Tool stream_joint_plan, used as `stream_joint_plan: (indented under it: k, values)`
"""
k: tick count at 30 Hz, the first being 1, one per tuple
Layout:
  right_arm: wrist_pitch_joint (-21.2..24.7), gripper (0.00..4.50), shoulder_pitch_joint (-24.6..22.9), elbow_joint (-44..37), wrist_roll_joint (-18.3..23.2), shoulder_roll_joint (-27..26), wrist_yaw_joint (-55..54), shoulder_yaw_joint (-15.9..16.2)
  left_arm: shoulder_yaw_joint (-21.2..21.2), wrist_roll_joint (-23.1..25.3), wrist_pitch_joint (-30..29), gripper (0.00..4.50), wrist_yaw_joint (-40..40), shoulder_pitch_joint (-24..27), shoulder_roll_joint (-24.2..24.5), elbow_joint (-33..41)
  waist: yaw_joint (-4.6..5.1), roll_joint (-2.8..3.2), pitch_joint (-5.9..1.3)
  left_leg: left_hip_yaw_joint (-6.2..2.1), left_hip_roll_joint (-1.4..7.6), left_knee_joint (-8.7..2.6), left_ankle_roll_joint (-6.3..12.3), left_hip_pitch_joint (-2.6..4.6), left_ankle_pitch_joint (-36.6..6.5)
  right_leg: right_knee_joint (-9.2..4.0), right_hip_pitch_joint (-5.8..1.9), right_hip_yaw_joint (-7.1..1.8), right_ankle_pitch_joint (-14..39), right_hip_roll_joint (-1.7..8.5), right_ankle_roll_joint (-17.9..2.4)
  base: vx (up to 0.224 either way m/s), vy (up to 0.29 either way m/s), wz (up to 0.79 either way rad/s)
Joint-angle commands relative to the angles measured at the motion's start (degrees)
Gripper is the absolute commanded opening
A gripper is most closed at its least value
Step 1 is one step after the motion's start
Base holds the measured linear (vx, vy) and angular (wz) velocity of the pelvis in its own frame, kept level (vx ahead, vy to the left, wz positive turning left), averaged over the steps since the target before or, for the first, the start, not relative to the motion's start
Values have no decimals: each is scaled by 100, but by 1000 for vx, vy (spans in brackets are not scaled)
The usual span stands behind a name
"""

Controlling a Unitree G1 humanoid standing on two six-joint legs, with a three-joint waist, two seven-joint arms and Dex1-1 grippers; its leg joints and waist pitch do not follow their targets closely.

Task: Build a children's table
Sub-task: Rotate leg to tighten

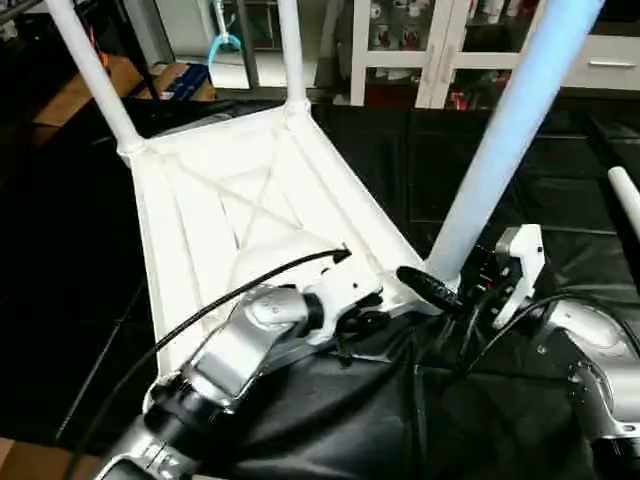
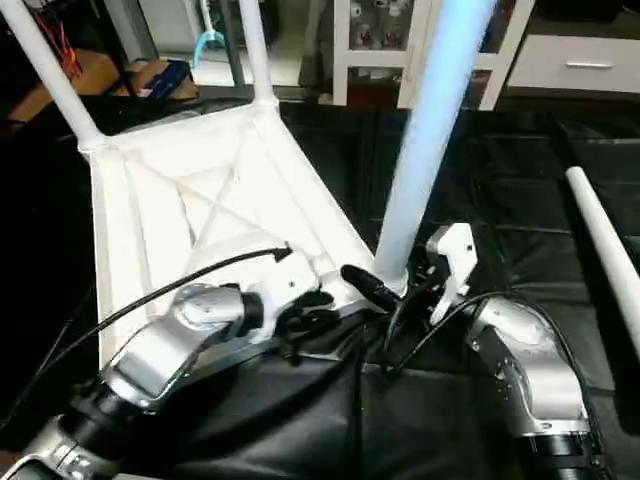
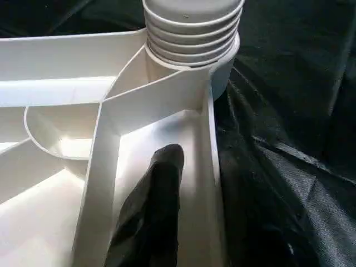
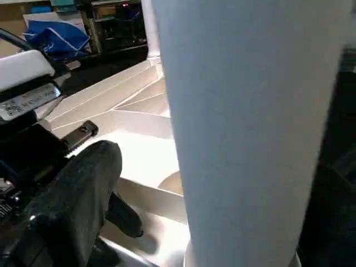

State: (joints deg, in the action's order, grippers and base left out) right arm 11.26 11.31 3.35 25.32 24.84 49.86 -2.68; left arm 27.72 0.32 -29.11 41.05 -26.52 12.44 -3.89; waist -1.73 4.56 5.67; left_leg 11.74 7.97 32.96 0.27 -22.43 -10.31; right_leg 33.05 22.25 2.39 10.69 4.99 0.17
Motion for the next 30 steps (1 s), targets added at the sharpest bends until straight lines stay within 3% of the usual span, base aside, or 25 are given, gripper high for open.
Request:
stream_joint_plan:
  k: [1, 8, 10, 13, 15, 19, 21, 27, 30]
  values:
    - [68, 450, -30, -136, 64, -10, 2, -43, 8, 172, -114, 119, -110, -33, 31, -113, 17, -99, -319, -266, 531, -376, 736, 123, -1045, -366, -184, -219, 868, 400, -1538, 0, 0, 0]
    - [67, 450, -17, -135, 58, -7, -10, -52, 111, 229, -440, 119, -27, 32, 140, -83, 29, -104, -304, -271, 535, -394, 673, 128, -1155, -385, -172, -222, 1055, 402, -1488, 0, 0, 0]
    - [62, 450, -12, -129, 58, -10, -10, -54, 54, 143, -559, 85, -55, 58, 114, -76, 32, -103, -304, -271, 533, -397, 650, 126, -1167, -384, -172, -222, 1069, 400, -1487, 0, 0, 0]
    - [64, 450, -4, -129, 62, -15, -16, -56, 59, 108, -608, 83, 8, 60, 126, -73, 32, -101, -300, -269, 533, -400, 643, 129, -1200, -392, -165, -224, 1099, 399, -1485, 0, 0, 0]
    - [66, 450, -2, -136, 64, -16, -19, -58, 69, 109, -634, 53, 57, 61, 139, -59, 42, -98, -291, -272, 531, -409, 623, 122, -1260, -401, -166, -222, 1179, 395, -1458, 0, 0, 0]
    - [107, 450, -7, -187, 101, 10, 1, -74, 124, 79, -676, 43, 213, 61, 236, -21, 58, -99, -282, -278, 529, -421, 561, 122, -1357, -415, -160, -228, 1323, 402, -1414, 0, 0, 0]
    - [129, 450, -23, -219, 120, 33, 44, -61, 126, 62, -664, 16, 229, 66, 267, -20, 75, -97, -277, -283, 531, -431, 554, 121, -1384, -416, -158, -225, 1320, 391, -1404, 0, 0, 0]
    - [268, 450, -190, -439, 205, 165, 272, 33, 99, -42, -611, 1, 498, 119, 450, 50, 100, -90, -259, -285, 533, -447, 522, 125, -1540, -444, -145, -231, 1515, 399, -1355, 0, 0, 0]
    - [334, 450, -230, -454, 209, 241, 338, 31, 141, -86, -625, 1, 740, 154, 643, 179, 109, -83, -248, -298, 540, -474, 407, 129, -1673, -447, -132, -233, 1663, 397, -1308, 0, 0, 0]
